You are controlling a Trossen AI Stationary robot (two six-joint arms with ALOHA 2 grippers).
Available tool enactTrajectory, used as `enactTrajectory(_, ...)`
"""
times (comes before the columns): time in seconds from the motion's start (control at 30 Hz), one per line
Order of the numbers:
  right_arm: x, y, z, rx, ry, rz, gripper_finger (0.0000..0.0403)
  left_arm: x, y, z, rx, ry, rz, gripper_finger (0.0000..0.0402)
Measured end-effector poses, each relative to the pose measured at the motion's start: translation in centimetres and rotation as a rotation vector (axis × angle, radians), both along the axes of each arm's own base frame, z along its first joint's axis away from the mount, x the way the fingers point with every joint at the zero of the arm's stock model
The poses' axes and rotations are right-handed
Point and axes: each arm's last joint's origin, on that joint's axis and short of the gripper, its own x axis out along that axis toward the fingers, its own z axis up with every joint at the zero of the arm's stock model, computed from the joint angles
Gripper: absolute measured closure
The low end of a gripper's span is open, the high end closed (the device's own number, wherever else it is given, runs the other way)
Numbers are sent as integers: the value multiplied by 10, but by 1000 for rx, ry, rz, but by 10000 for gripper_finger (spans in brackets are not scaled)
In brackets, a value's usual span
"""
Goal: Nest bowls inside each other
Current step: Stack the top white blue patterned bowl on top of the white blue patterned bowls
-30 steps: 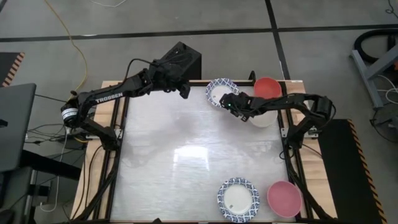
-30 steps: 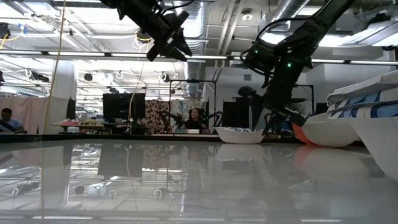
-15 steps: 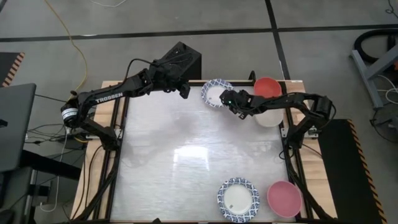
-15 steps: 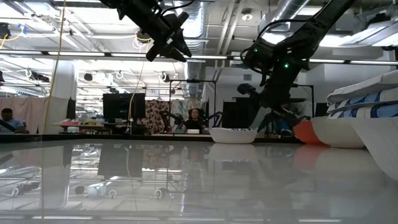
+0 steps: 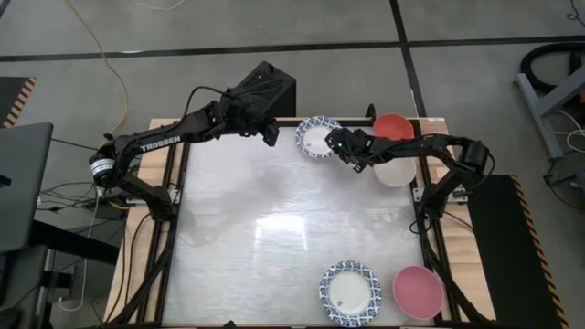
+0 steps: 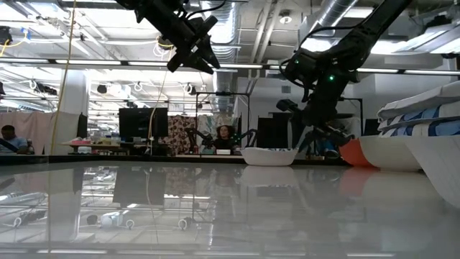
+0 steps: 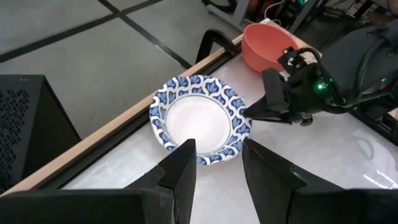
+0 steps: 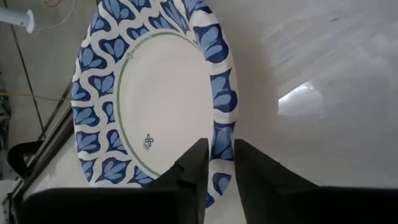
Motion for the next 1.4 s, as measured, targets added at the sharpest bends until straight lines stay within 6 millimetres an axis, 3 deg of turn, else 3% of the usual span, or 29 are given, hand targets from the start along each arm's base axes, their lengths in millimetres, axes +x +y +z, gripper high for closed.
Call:
enactTrajectory(0.6,3,5,0,2,-5,31,384,0,0,0,-1,3,0,282)
enactTrajectory(0.97,17,21,6,-14,-89,102,388,0,0,0,-1,4,-7,282)
enactTrajectory(1.4,16,33,36,-111,-163,198,388,1,-1,0,-12,-3,-53,282)
